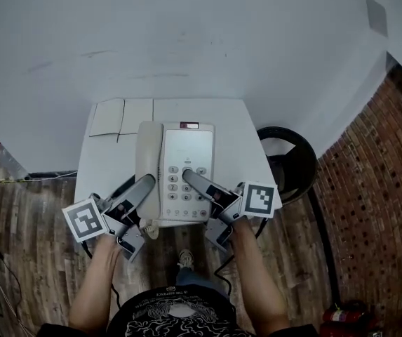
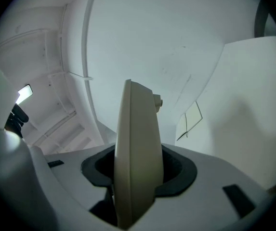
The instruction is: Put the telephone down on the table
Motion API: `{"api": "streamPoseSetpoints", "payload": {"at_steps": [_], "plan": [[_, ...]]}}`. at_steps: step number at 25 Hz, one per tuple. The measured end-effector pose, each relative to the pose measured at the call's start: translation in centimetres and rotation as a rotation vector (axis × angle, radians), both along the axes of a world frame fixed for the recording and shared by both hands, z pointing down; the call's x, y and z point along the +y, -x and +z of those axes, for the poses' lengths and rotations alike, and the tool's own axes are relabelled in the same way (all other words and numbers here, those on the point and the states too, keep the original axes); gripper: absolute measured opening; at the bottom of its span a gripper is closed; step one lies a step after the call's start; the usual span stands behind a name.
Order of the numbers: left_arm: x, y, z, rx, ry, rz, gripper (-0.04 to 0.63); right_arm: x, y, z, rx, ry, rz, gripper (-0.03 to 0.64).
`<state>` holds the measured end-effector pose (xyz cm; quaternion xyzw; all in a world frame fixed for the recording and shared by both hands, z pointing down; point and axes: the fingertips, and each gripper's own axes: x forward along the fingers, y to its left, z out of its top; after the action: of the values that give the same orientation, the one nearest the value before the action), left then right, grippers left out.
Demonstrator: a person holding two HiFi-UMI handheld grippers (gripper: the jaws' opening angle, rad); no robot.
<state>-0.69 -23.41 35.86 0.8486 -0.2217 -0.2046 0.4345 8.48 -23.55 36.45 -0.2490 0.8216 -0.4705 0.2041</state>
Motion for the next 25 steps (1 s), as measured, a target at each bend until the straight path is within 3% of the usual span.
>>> {"api": "streamPoseSetpoints", "payload": {"at_steps": [7,12,18,25], "plan": [[-7.7,-4.7,0.8,-0.013,0.057,-0.039,0.362,-7.9,-4.7,0.9,-0.005,0.054,-0.033,0.196],[-7.9,-5.1,1.8,-0.003,0.057,-0.076,0.362,-8.6,-4.9,1.7,-0.014,0.041,-0.078,0.195],[-10.0,-6.0,2.7,-0.040,0.088,-0.134,0.363,-11.1,-5.7,3.0,-0.044,0.071,-0.137,0.195],[-13.2,-4.7,6.0,-0.053,0.162,-0.175,0.362,-14.7,-4.1,7.0,-0.070,0.138,-0.177,0.195]]}}
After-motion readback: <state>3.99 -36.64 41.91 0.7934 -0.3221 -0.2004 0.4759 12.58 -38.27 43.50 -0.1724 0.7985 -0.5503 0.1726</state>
